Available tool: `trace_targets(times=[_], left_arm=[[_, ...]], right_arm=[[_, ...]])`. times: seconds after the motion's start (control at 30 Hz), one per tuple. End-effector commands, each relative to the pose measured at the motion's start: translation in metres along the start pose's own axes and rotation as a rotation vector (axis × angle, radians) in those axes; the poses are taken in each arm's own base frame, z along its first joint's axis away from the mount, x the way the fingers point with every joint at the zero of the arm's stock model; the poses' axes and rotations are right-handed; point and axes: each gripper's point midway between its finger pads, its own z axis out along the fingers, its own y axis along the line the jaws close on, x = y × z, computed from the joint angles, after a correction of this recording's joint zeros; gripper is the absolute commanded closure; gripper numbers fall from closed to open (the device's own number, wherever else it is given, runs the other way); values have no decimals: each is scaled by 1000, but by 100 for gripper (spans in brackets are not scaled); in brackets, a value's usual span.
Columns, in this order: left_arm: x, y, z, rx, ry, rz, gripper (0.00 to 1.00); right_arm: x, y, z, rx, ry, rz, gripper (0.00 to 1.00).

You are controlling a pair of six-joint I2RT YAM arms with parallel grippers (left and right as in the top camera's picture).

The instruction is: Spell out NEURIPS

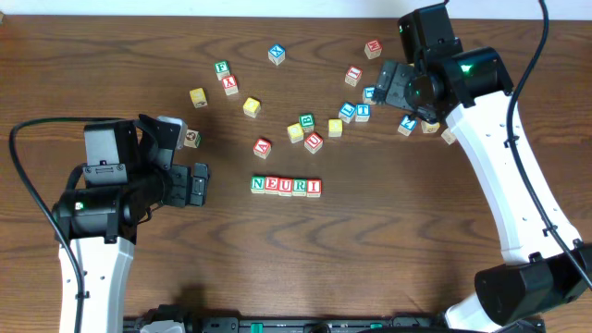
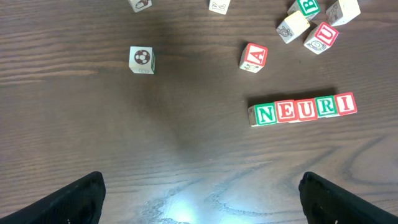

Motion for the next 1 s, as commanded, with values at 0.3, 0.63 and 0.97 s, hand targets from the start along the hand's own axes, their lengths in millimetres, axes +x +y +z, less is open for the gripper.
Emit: trace_targets(times=[0.3,0.63,0.97], left_arm=[[-7,-1,-7,4,-27,15,2],[-7,-1,-7,4,-27,15,2],[-7,-1,-7,4,-27,15,2]], right_arm=[[-56,41,7,-171,-189,616,1],[-49,86,99,-208,-95,684,3],[-34,73,159,-99,-61,709,3]])
